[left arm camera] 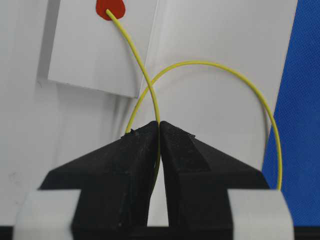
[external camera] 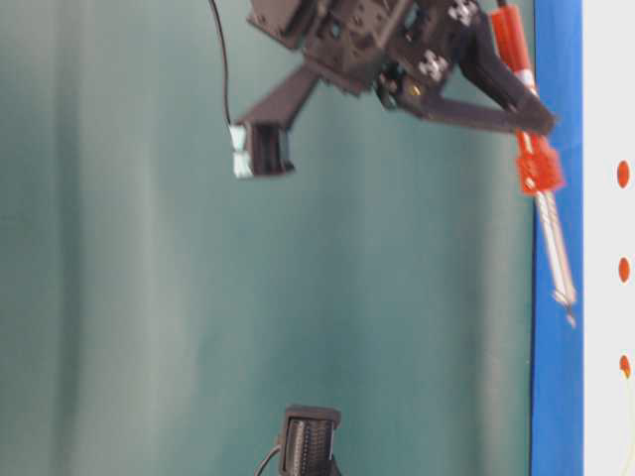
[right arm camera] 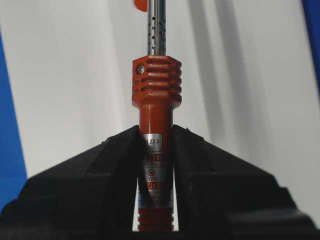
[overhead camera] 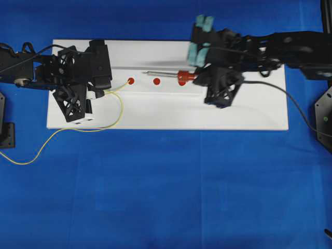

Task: Touch the tip of the soldering iron to the tip of the solder at the mark.
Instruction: 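Move the right gripper left, bringing the iron tip toward the left dot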

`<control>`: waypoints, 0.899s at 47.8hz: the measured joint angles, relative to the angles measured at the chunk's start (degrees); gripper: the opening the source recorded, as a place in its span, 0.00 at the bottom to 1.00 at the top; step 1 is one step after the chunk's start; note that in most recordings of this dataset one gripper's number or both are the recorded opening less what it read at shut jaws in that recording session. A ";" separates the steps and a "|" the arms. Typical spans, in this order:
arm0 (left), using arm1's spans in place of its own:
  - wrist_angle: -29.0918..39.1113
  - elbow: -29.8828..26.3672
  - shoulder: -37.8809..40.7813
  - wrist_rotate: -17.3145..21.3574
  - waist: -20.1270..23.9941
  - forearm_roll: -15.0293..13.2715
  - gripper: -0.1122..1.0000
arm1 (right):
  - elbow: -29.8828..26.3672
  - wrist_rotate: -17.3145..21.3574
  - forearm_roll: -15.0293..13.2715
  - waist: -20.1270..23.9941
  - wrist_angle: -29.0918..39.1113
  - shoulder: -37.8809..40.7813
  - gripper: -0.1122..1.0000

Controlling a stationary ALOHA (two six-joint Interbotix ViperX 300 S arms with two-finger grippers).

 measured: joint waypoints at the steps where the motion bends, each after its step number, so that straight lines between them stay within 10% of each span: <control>1: 0.00 0.00 0.00 0.00 0.00 -0.09 0.12 | -0.35 0.00 -0.09 0.18 0.00 0.62 0.16; 43: 0.00 0.00 0.00 0.00 0.00 0.00 0.12 | -3.69 0.09 -0.26 1.41 0.09 5.98 0.16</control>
